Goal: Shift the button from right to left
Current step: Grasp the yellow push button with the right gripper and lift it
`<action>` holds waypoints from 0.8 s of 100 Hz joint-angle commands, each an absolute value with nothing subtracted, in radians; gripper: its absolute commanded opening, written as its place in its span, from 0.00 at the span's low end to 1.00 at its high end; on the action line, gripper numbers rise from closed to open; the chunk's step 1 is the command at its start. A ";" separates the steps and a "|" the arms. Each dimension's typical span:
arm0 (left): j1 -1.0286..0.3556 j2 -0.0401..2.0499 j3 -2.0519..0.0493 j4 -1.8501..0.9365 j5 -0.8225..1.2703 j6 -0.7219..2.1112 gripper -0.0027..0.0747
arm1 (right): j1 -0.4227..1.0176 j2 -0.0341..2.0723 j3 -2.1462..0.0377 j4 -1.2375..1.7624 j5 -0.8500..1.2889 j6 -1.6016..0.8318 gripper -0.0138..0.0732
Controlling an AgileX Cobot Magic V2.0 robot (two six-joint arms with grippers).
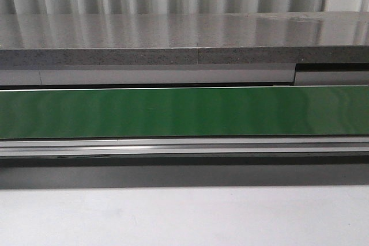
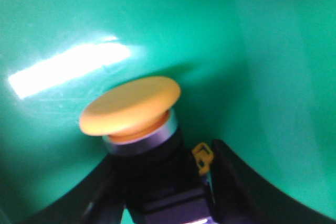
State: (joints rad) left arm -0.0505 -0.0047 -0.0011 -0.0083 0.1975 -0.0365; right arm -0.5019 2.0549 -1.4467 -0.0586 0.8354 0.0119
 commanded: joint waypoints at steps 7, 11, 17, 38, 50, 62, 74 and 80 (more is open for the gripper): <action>-0.050 -0.039 0.024 -0.009 0.120 -0.043 0.01 | -0.502 1.947 -1.477 -0.053 0.822 0.000 0.35; -0.050 -0.039 0.024 -0.009 0.120 -0.043 0.01 | -0.499 1.928 -1.477 -0.043 0.821 0.000 0.35; -0.050 -0.039 0.024 -0.009 0.120 -0.043 0.01 | -0.490 1.889 -1.477 -0.029 0.824 0.000 0.35; -0.050 -0.039 0.024 -0.009 0.120 -0.043 0.01 | -0.397 1.754 -1.477 0.000 0.879 0.000 0.35; -0.050 -0.039 0.024 -0.009 0.120 -0.043 0.01 | -0.325 1.713 -1.474 0.046 0.920 0.000 0.35; -0.050 -0.039 0.024 -0.009 0.120 -0.043 0.01 | -0.270 1.707 -1.474 0.093 0.973 0.010 0.35; -0.050 -0.039 0.024 -0.009 0.120 -0.043 0.01 | -0.240 1.707 -1.465 0.097 0.982 0.027 0.35; -0.050 -0.039 0.024 -0.009 0.120 -0.043 0.01 | -0.240 1.711 -1.456 0.097 0.987 0.027 0.35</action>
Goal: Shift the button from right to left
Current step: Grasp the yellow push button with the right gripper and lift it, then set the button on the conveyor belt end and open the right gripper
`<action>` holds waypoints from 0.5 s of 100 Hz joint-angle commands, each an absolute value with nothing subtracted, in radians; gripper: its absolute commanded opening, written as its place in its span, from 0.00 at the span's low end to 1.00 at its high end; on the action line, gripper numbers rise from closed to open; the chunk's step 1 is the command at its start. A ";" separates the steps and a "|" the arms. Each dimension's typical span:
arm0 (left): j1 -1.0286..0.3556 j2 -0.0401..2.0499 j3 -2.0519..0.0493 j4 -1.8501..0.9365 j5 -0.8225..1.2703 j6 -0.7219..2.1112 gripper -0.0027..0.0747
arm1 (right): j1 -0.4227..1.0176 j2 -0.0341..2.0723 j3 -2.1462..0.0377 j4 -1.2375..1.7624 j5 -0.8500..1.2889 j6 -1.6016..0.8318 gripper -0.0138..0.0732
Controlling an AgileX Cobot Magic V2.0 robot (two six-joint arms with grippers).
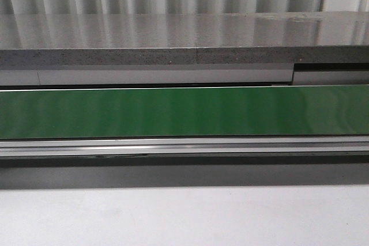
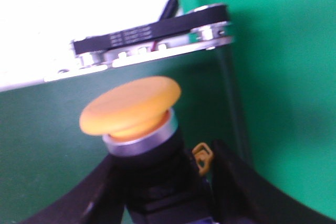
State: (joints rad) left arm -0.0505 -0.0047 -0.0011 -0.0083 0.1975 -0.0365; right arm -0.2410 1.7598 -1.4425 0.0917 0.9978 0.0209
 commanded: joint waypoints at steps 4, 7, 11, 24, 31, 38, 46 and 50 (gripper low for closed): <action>-0.050 -0.039 0.024 -0.009 0.120 -0.043 0.01 | -0.240 1.715 -1.451 0.097 0.991 0.027 0.35; -0.050 -0.039 0.024 -0.009 0.120 -0.043 0.01 | -0.240 1.719 -1.445 0.097 0.994 0.027 0.35; -0.050 -0.039 0.024 -0.009 0.120 -0.043 0.01 | -0.240 1.728 -1.439 0.097 0.994 0.027 0.35; -0.050 -0.039 0.024 -0.009 0.120 -0.043 0.01 | -0.240 1.756 -1.431 0.097 0.992 0.027 0.35; -0.050 -0.039 0.024 -0.009 0.120 -0.043 0.01 | -0.240 1.759 -1.431 0.097 0.989 0.027 0.36; -0.050 -0.039 0.024 -0.009 0.120 -0.043 0.01 | -0.240 1.759 -1.431 0.097 0.989 0.027 0.41; -0.050 -0.039 0.024 -0.009 0.120 -0.043 0.01 | -0.240 1.759 -1.431 0.097 0.994 0.026 0.52; -0.050 -0.039 0.024 -0.009 0.120 -0.043 0.01 | -0.240 1.759 -1.431 0.097 0.996 0.026 0.58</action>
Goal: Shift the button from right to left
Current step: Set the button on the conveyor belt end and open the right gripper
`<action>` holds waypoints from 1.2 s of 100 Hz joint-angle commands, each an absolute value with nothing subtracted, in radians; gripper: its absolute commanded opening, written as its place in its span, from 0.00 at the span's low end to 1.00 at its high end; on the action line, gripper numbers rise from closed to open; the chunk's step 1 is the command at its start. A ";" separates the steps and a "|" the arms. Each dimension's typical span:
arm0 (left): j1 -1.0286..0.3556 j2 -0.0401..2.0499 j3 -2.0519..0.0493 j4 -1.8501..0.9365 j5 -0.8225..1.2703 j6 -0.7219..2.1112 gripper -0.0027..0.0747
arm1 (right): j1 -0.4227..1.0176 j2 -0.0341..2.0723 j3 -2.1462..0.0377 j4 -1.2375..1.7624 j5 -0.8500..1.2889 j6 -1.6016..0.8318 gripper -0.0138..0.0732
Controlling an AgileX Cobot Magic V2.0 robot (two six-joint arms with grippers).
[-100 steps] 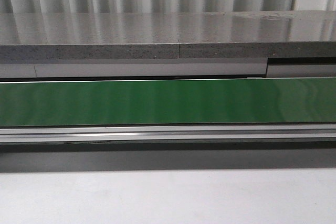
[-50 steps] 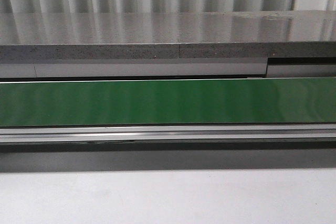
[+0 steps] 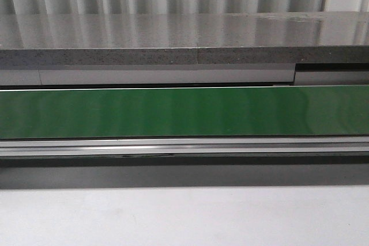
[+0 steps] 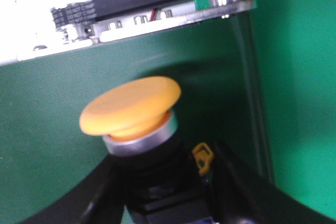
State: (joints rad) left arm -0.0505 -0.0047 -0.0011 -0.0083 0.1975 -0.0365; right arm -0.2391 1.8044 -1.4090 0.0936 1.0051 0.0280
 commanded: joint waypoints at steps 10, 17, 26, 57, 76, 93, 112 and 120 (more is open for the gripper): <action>-0.050 -0.039 0.024 -0.009 0.120 -0.043 0.01 | -0.240 1.759 -1.431 0.097 0.997 0.026 0.74; -0.050 -0.039 0.024 -0.009 0.120 -0.043 0.01 | -0.240 1.757 -1.432 0.097 0.998 0.024 0.81; -0.050 -0.039 0.024 -0.009 0.120 -0.043 0.01 | -0.240 1.744 -1.432 0.099 0.989 0.000 0.83; -0.050 -0.039 0.024 -0.009 0.120 -0.043 0.01 | -0.214 1.557 -1.421 0.151 0.954 -0.116 0.75; -0.050 -0.039 0.024 -0.009 0.120 -0.043 0.01 | -0.167 1.450 -1.362 0.160 0.954 -0.116 0.34; -0.050 -0.039 0.024 -0.009 0.120 -0.043 0.01 | -0.102 1.357 -1.276 0.160 0.920 -0.116 0.08; -0.050 -0.039 0.024 -0.009 0.120 -0.043 0.01 | -0.023 1.239 -1.168 0.160 0.853 -0.116 0.08; -0.050 -0.039 0.024 -0.009 0.120 -0.043 0.01 | 0.009 1.175 -1.115 0.160 0.822 -0.116 0.08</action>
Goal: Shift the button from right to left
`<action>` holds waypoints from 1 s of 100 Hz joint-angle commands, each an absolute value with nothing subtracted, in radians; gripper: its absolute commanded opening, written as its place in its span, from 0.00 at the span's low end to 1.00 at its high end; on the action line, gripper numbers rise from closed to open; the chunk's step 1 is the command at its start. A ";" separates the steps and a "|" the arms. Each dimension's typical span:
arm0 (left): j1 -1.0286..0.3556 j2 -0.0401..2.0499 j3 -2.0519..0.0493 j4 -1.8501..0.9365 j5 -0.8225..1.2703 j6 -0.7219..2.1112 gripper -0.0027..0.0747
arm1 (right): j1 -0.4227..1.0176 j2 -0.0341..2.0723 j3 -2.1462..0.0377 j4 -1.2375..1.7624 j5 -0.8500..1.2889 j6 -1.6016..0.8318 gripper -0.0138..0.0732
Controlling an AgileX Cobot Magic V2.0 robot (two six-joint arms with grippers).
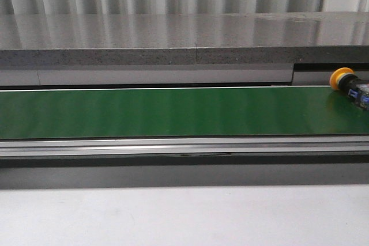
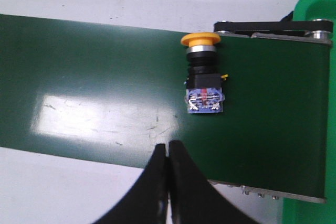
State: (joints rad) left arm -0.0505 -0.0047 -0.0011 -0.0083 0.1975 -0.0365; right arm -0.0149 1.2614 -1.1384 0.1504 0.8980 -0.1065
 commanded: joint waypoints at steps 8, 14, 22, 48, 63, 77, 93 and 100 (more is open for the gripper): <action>-0.050 -0.039 0.024 -0.009 0.120 -0.043 0.01 | 0.042 1.110 -1.051 0.159 0.792 -0.116 0.08; -0.050 -0.039 0.024 -0.009 0.120 -0.043 0.01 | 0.061 1.052 -1.006 0.159 0.772 -0.116 0.08; -0.050 -0.039 0.024 -0.009 0.120 -0.043 0.01 | 0.082 0.977 -0.935 0.159 0.740 -0.118 0.08; -0.050 -0.039 0.024 -0.009 0.074 -0.043 0.01 | 0.098 0.683 -0.726 0.159 0.662 -0.158 0.08; -0.050 -0.039 0.024 -0.009 0.072 -0.043 0.01 | 0.098 0.503 -0.635 0.159 0.659 -0.158 0.08; -0.050 -0.039 0.024 -0.009 0.065 -0.043 0.01 | 0.098 0.347 -0.568 0.159 0.659 -0.158 0.08; -0.050 -0.039 0.024 -0.009 0.062 -0.043 0.01 | 0.098 0.205 -0.515 0.159 0.661 -0.158 0.08; -0.050 -0.039 0.024 -0.009 0.065 -0.043 0.01 | 0.098 0.161 -0.504 0.159 0.661 -0.158 0.08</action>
